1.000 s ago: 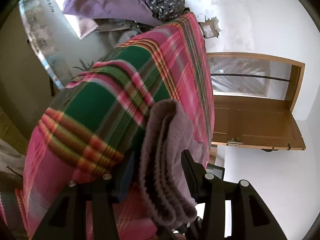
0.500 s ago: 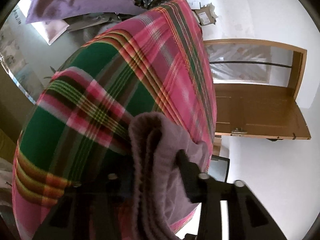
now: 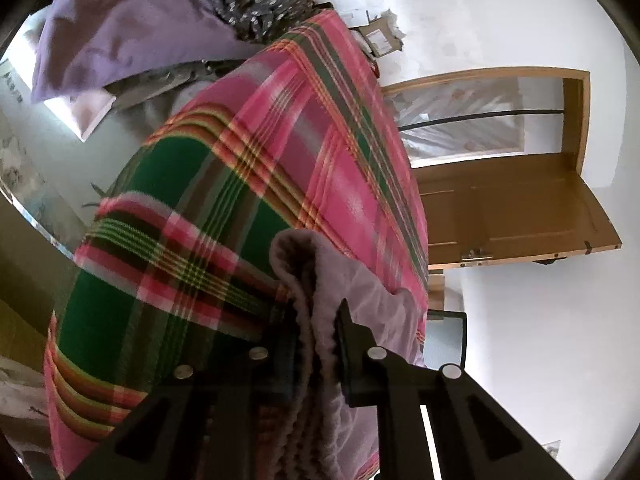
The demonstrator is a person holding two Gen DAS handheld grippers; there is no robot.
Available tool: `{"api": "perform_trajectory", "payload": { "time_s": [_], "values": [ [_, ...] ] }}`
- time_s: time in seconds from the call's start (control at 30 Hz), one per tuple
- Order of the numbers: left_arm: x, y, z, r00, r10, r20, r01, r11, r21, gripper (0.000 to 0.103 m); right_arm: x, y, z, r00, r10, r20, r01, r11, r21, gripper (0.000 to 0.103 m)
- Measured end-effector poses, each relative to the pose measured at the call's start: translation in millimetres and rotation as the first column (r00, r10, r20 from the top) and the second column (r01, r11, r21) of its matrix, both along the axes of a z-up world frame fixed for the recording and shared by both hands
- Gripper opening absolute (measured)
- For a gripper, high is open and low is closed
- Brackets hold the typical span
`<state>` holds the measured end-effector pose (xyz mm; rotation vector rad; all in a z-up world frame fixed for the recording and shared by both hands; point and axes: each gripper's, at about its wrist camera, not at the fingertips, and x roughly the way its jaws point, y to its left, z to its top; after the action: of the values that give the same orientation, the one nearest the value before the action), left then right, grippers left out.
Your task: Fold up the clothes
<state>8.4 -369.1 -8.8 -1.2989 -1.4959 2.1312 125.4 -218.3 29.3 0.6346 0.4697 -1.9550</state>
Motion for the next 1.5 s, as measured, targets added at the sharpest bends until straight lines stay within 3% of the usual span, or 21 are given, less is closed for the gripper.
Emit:
{"api": "perform_trajectory", "payload": {
  "time_s": [0.37,0.57,0.9,1.5],
  "values": [
    [14,-23,4,0.999,0.041,0.006,-0.041,0.999,-0.037,0.016,9,-21,2,0.999,0.033,0.008,-0.033,0.999,-0.006,0.009],
    [13,-19,-3,0.998,0.050,0.047,-0.047,0.997,-0.060,0.016,1,-26,-4,0.997,0.023,0.079,-0.023,1.000,0.000,0.009],
    [15,10,43,0.999,0.046,-0.014,-0.048,0.975,-0.216,0.016,-10,3,8,0.988,0.003,0.154,0.017,0.992,-0.127,0.009],
    [-14,97,102,0.995,-0.061,-0.081,0.038,0.965,-0.260,0.017,-26,98,38,0.979,-0.096,0.180,0.150,0.937,-0.315,0.009]
  ]
}}
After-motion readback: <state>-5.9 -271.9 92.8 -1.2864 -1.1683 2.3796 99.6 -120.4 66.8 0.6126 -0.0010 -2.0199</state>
